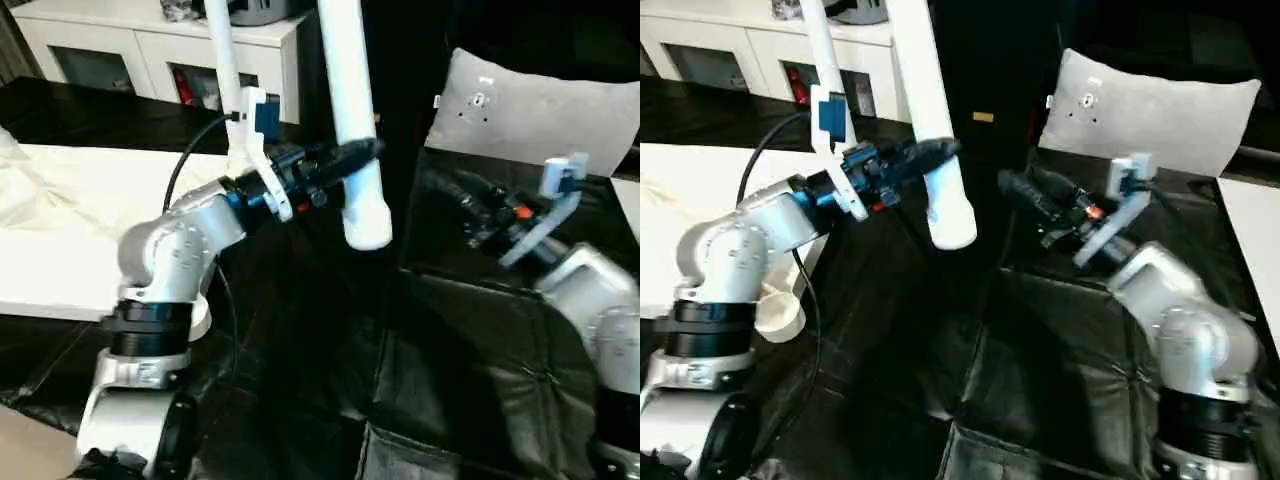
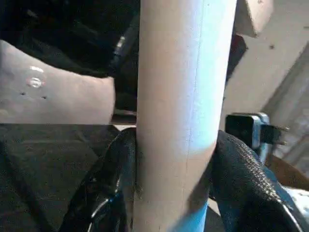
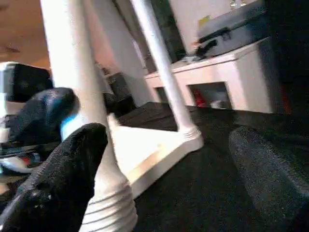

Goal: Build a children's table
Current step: Pick table leg

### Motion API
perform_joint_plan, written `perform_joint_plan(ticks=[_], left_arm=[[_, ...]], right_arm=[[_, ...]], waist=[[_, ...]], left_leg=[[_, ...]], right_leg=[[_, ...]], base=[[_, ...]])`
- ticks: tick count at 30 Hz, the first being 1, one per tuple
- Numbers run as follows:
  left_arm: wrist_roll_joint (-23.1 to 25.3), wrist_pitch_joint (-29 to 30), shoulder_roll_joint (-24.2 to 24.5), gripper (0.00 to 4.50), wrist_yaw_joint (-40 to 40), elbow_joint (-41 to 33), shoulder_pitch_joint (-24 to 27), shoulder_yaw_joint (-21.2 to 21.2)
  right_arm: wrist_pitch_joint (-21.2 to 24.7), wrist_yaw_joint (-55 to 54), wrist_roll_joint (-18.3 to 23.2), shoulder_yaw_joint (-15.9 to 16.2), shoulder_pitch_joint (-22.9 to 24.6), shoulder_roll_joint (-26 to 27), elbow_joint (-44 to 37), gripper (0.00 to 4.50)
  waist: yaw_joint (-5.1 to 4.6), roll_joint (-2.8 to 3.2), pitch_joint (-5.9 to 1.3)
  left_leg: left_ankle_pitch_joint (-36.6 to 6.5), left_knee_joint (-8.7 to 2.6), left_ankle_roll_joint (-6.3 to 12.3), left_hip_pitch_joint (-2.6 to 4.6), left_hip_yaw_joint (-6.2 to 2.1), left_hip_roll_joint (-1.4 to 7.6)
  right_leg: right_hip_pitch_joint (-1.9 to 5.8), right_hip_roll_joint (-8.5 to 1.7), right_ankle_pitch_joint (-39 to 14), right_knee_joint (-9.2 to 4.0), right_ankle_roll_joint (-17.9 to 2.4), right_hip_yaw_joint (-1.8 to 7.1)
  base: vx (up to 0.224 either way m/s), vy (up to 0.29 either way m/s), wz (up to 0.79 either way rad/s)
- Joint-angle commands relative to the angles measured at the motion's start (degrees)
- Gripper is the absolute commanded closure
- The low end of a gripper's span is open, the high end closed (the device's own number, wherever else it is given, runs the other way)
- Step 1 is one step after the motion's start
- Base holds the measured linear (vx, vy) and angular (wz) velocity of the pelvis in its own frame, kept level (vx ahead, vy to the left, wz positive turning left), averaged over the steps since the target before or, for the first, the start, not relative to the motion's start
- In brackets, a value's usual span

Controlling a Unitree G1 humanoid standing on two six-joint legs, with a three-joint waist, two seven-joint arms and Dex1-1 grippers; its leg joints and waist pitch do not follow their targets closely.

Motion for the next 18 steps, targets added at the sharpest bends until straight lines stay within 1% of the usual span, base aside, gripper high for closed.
perform_joint_plan(ticks=[1,3,4,5,6,8,9,10,11,14,15,17,18], left_arm=[[-1.7,1.4,0.6,2.56,-1.3,-2.0,-1.9,0.4],[-2.3,2.0,0.9,2.56,-1.8,-2.1,-2.0,0.3],[-2.7,2.4,1.1,2.56,-2.1,-2.3,-2.1,0.2],[-3.0,2.7,1.3,2.56,-2.3,-2.4,-2.1,0.1],[-3.0,2.7,1.3,2.56,-2.3,-2.4,-2.1,0.1],[-3.6,3.4,1.7,2.56,-3.3,-2.9,-2.1,-0.2],[-4.1,3.8,2.1,2.56,-4.4,-3.3,-1.9,-0.5],[-4.4,4.0,2.2,2.56,-4.7,-3.6,-1.8,-0.7],[-4.5,4.1,2.7,2.56,-5.5,-4.0,-1.6,-1.1],[-4.9,4.9,3.2,2.56,-6.7,-4.7,-1.3,-1.5],[-4.9,4.9,3.2,2.56,-6.7,-4.7,-1.3,-1.5],[-4.8,4.7,4.5,2.56,-9.5,-6.0,-0.7,-3.5],[-4.7,4.5,4.8,2.56,-10.3,-6.3,-0.6,-4.0]], right_arm=[[1.7,1.4,1.7,-1.0,0.0,-0.8,-2.0,0.07],[2.3,2.2,2.4,-0.8,-0.1,-1.2,-2.2,0.07],[2.7,2.8,2.9,-0.6,-0.2,-1.7,-2.3,0.07],[3.0,3.0,3.4,-0.4,-0.2,-2.1,-2.3,0.07],[3.0,3.0,3.4,-0.4,-0.2,-2.1,-2.3,0.07],[3.8,4.0,4.2,0.4,-0.5,-3.1,-2.7,0.07],[4.5,5.1,4.7,1.1,-0.8,-3.8,-3.1,0.07],[4.8,5.7,4.9,1.3,-1.0,-4.0,-3.1,0.07],[5.2,6.9,4.8,2.0,-1.3,-4.6,-3.2,0.07],[6.1,9.0,5.2,3.3,-1.9,-5.4,-3.3,0.07],[6.1,9.0,5.2,3.3,-1.9,-5.4,-3.3,0.07],[7.1,11.1,5.1,5.7,-2.3,-6.6,-3.7,0.07],[7.3,11.5,5.2,6.2,-2.4,-6.7,-3.8,0.07]], waist=[[0.26,-0.21,-3.84],[0.25,-0.2,-3.78],[0.23,-0.24,-3.61],[0.26,-0.34,-3.63],[0.32,-0.28,-3.62],[0.27,-0.32,-3.59],[0.22,-0.35,-3.55],[0.25,-0.58,-3.52],[0.26,-0.62,-3.53],[0.21,-0.5,-3.53],[0.17,-0.61,-3.54],[0.28,-0.52,-3.51],[0.24,-0.52,-3.52]], left_leg=[[-2.7,-3.77,3.6,-0.41,-0.55,2.39],[-2.8,-3.82,3.6,-0.38,-0.58,2.43],[-3.6,-3.89,3.46,-0.33,-0.52,2.37],[-3.7,-3.88,3.44,-0.34,-0.49,2.3],[-3.5,-3.91,3.31,-0.37,-0.55,2.34],[-3.6,-3.95,3.23,-0.27,-0.54,2.35],[-3.6,-3.96,3.25,-0.37,-0.53,2.3],[-3.5,-4.0,3.4,-0.36,-0.53,2.29],[-3.5,-3.97,3.45,-0.33,-0.46,2.24],[-3.1,-4.02,3.47,-0.37,-0.52,2.41],[-3.2,-4.0,3.45,-0.33,-0.5,2.42],[-3.2,-4.08,3.47,-0.26,-0.55,2.47],[-3.1,-4.1,3.41,-0.36,-0.53,2.49]], right_leg=[[3.81,-4.96,-16.9,-5.05,-5.6,3.16],[3.77,-4.95,-17.2,-5.14,-5.5,3.13],[3.7,-5.01,-19.1,-5.39,-5.1,3.09],[3.74,-4.99,-19.6,-5.48,-4.9,3.08],[3.77,-5.02,-20.0,-5.49,-4.6,3.1],[3.65,-4.94,-20.4,-5.57,-4.1,3.09],[3.68,-4.9,-20.5,-5.58,-4.0,3.08],[3.7,-4.99,-21.0,-5.67,-3.7,3.09],[3.65,-4.99,-21.5,-5.71,-3.4,3.07],[3.53,-4.95,-20.9,-5.64,-3.8,3.08],[3.54,-4.98,-21.0,-5.66,-3.8,3.08],[3.5,-4.99,-21.3,-5.71,-3.8,3.11],[3.56,-4.98,-20.9,-5.63,-3.6,3.2]], base=[[0.0,0.0,0.0],[0.0,0.0,0.0],[0.0,0.0,0.0],[0.0,0.0,0.0],[0.0,0.0,0.0],[0.0,0.0,0.0],[0.0,0.0,0.0],[0.0,0.0,0.0],[0.0,0.0,0.0],[0.0,0.0,0.0],[0.0,0.0,0.0],[0.0,0.0,0.0],[0.0,0.0,0.0]])
